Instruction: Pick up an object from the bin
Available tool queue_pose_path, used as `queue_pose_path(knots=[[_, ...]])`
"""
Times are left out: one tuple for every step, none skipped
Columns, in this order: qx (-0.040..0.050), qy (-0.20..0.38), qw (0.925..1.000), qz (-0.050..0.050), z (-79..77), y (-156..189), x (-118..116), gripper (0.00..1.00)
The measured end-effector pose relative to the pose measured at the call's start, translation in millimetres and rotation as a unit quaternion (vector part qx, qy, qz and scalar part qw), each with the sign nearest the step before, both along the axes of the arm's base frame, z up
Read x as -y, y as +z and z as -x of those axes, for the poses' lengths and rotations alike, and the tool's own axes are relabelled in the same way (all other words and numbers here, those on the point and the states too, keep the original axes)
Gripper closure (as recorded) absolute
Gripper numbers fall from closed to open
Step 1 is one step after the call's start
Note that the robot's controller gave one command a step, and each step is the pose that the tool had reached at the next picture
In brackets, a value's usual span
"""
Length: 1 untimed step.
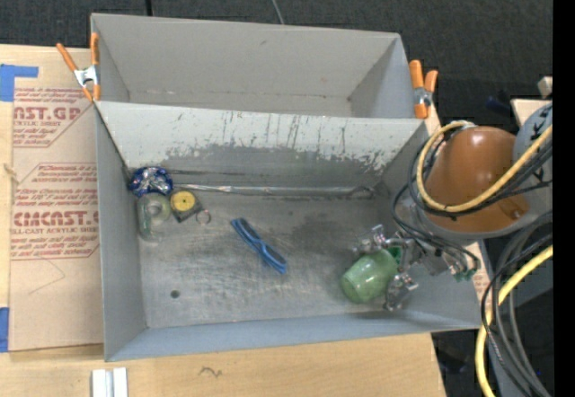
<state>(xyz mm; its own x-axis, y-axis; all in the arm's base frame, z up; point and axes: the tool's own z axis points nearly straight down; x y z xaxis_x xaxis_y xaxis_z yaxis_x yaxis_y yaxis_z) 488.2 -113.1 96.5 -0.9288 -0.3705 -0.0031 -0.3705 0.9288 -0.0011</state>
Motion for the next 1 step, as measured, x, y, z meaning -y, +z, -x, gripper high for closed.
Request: queue_pose_path(knots=[[-0.0002,0.000,1.0000,0.000,-0.7,25.9,-1.3,1.00]])
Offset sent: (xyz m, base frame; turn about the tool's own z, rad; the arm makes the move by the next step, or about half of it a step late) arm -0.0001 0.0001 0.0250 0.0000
